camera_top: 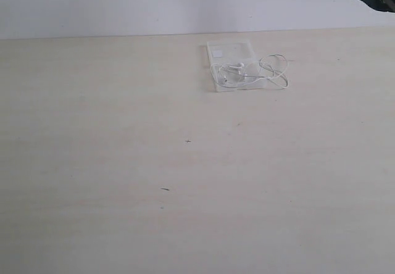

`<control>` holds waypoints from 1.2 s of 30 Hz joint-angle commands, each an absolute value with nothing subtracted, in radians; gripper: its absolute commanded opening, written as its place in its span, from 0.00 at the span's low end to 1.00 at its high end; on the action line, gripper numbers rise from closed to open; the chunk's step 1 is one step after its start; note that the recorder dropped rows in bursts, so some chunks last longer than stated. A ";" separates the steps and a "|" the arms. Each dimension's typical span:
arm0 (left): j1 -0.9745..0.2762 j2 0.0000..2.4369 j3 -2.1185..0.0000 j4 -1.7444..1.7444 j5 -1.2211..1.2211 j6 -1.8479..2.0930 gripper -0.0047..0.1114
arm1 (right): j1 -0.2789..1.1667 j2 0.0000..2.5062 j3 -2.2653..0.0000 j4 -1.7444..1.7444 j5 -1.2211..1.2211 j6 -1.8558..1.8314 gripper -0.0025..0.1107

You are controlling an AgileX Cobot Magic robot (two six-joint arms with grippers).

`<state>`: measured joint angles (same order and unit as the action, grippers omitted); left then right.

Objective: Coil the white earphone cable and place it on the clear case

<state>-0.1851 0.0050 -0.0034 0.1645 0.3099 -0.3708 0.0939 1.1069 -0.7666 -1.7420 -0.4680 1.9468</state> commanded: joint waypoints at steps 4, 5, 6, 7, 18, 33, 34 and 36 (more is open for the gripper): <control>-0.181 0.000 0.000 0.171 0.308 -0.375 0.04 | 0.093 0.930 -0.676 -1.744 -0.462 1.918 0.02; -0.181 0.000 0.000 0.171 0.308 -0.375 0.04 | 0.093 0.878 -0.640 -1.744 -0.462 1.899 0.02; -0.181 0.000 0.000 0.171 0.308 -0.375 0.04 | 0.093 0.833 -0.600 -1.744 -0.451 1.871 0.02; -0.181 0.000 0.000 0.171 0.308 -0.375 0.04 | 0.093 0.773 -0.558 -1.744 -0.441 1.849 0.02; -0.181 0.000 0.000 0.171 0.308 -0.375 0.04 | 0.093 0.330 -0.326 -1.744 -0.359 1.791 0.02; -0.181 0.000 0.000 0.171 0.308 -0.375 0.04 | 0.093 0.222 -0.221 -1.643 -0.257 1.628 0.02; -0.181 0.000 0.000 0.171 0.308 -0.375 0.04 | 0.093 0.209 -0.208 -1.567 -0.224 1.556 0.02; -0.181 0.000 0.000 0.171 0.308 -0.375 0.04 | 0.093 0.192 -0.191 -1.418 -0.171 1.414 0.02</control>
